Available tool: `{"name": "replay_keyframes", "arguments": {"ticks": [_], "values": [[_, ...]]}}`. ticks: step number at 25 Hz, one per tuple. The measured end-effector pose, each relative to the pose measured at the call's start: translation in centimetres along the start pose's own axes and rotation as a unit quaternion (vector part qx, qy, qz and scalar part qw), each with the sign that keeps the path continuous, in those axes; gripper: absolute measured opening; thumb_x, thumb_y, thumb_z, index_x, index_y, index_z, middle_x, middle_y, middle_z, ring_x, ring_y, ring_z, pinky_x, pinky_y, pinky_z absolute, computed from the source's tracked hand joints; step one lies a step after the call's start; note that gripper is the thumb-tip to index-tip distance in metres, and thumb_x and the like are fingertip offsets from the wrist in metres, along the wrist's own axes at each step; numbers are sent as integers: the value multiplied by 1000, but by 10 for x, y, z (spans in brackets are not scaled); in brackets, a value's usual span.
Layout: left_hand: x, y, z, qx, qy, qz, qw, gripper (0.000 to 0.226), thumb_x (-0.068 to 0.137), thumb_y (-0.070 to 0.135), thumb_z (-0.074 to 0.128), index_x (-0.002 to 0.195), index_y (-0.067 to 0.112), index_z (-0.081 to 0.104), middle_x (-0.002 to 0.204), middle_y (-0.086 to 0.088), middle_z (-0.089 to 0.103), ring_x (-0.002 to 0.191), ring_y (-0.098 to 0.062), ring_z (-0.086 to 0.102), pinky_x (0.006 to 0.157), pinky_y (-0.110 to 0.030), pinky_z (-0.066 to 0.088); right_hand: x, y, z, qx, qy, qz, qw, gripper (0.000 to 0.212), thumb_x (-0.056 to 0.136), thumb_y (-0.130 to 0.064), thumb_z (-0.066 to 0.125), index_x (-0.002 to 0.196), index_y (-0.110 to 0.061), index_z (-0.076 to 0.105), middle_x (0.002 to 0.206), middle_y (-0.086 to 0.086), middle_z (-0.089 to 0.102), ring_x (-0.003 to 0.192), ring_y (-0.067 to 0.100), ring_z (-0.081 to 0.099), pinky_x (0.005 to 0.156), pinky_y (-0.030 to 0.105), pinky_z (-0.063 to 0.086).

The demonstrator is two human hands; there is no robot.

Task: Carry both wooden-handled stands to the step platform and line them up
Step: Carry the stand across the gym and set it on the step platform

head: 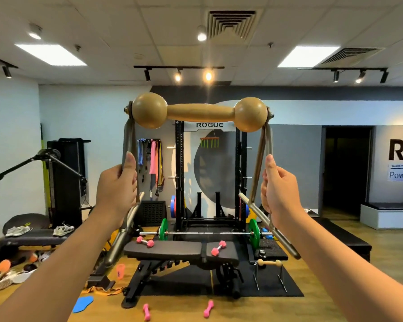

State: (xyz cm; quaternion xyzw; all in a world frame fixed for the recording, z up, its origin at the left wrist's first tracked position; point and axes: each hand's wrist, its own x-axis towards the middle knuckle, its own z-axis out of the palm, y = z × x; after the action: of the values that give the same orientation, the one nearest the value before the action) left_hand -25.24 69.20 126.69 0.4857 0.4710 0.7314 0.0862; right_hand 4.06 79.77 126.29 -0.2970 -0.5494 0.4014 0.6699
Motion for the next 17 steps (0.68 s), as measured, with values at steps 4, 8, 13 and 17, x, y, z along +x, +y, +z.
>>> {"name": "replay_keyframes", "arguments": {"ticks": [4,8,13,17], "values": [[52,-46,37,3,13,-4,1000,55,103,55,42,78,6,51,53,-3,35,39,-11,29,39,-25,24,73,43,13,-4,-10,-7,1000,49,104,-54,48,78,-12,47,57,2,32,44,14,24,42,29,21],[109,-99,57,9,21,-11,1000,55,102,56,43,78,7,51,54,-2,36,41,-13,30,43,-28,24,138,93,41,-4,-17,3,1000,50,104,-54,48,74,-14,45,57,2,32,43,15,23,42,31,21],[187,-176,60,-8,20,-6,1000,56,100,57,45,79,6,51,53,-1,35,43,-14,28,44,-30,23,204,162,95,-1,-15,3,1000,50,104,-54,48,76,-14,44,57,3,30,42,15,21,41,30,19],[264,-249,47,-19,2,-9,1000,56,100,57,46,80,5,52,51,-1,33,41,-14,27,42,-27,22,256,221,159,1,-4,0,1000,48,105,-52,48,77,-13,44,57,4,30,39,14,22,36,27,20]]}}
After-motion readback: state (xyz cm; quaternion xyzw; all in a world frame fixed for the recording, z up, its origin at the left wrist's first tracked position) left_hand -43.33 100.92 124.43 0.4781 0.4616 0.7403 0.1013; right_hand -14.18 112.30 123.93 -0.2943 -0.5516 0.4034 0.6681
